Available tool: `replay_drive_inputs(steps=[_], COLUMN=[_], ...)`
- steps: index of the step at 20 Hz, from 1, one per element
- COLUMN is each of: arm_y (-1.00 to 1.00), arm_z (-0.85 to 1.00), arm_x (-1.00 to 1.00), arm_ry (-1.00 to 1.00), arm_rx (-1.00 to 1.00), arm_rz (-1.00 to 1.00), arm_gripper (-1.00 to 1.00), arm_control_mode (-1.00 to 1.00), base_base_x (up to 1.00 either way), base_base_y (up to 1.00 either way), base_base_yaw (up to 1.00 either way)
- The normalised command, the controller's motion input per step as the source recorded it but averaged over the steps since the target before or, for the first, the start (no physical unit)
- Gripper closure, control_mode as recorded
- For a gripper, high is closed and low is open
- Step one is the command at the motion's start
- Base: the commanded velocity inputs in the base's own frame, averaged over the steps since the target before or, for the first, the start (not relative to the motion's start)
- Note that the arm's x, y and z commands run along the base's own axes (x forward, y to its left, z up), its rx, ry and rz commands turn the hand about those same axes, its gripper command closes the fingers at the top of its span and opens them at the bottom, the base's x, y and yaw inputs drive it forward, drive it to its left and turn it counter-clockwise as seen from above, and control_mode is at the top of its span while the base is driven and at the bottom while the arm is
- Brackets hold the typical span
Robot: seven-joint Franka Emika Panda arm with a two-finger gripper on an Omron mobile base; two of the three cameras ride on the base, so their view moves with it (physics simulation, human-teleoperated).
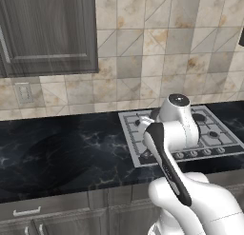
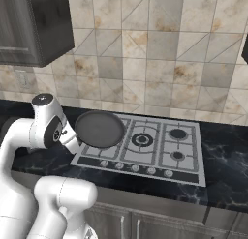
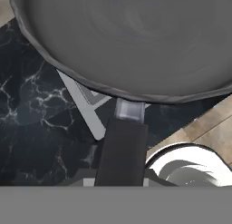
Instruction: Move the pot and pan from the stove into the sink.
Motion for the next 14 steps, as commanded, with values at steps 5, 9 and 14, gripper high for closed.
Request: replay_drive_inputs(steps=[5, 9, 14], arm_y=[-0.1, -0.05, 0.0], arm_z=[0.12, 0.0, 0.0], arm_x=[-0.75, -0.42, 0.0], arm_ry=[-0.01, 0.0, 0.0], arm_rx=[0.0, 0.02, 0.0], arm_rz=[0.26, 0.32, 0.01], arm_gripper=[1.0, 1.0, 1.0], arm_control_mode=[-1.0, -1.0, -1.0], base_base_x=[0.0, 0.0, 0.0], base_base_y=[0.0, 0.0, 0.0], base_base_yaw=[0.0, 0.0, 0.0])
